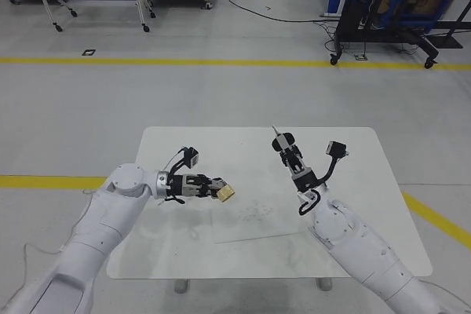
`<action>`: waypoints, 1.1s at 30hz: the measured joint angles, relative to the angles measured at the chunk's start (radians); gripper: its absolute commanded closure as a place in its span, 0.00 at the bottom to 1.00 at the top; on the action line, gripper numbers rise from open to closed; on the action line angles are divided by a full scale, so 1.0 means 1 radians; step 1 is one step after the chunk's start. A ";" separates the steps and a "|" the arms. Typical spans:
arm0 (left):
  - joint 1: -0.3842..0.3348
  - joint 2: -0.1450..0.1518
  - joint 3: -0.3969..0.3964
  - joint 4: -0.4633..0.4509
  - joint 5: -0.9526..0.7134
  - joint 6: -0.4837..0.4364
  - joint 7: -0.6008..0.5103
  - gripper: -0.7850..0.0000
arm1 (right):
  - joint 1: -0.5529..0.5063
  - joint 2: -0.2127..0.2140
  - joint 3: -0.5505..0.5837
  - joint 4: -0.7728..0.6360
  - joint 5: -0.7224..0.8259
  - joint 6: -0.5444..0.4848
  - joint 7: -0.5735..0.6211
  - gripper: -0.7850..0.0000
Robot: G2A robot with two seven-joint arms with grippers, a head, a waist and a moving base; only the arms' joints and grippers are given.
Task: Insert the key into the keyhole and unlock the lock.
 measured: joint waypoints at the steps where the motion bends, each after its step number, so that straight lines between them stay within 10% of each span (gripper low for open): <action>1: -0.008 -0.005 0.001 0.029 -0.030 -0.005 -0.023 1.00 | 0.002 -0.006 -0.002 -0.010 0.014 0.012 -0.006 1.00; 10: -0.064 -0.051 0.028 0.159 -0.161 0.024 -0.126 1.00 | 0.066 -0.056 -0.044 0.031 0.028 0.186 0.010 1.00; 33: -0.163 -0.131 0.122 0.358 -0.340 0.099 -0.202 1.00 | 0.047 -0.123 -0.088 0.104 -0.143 -0.006 0.076 1.00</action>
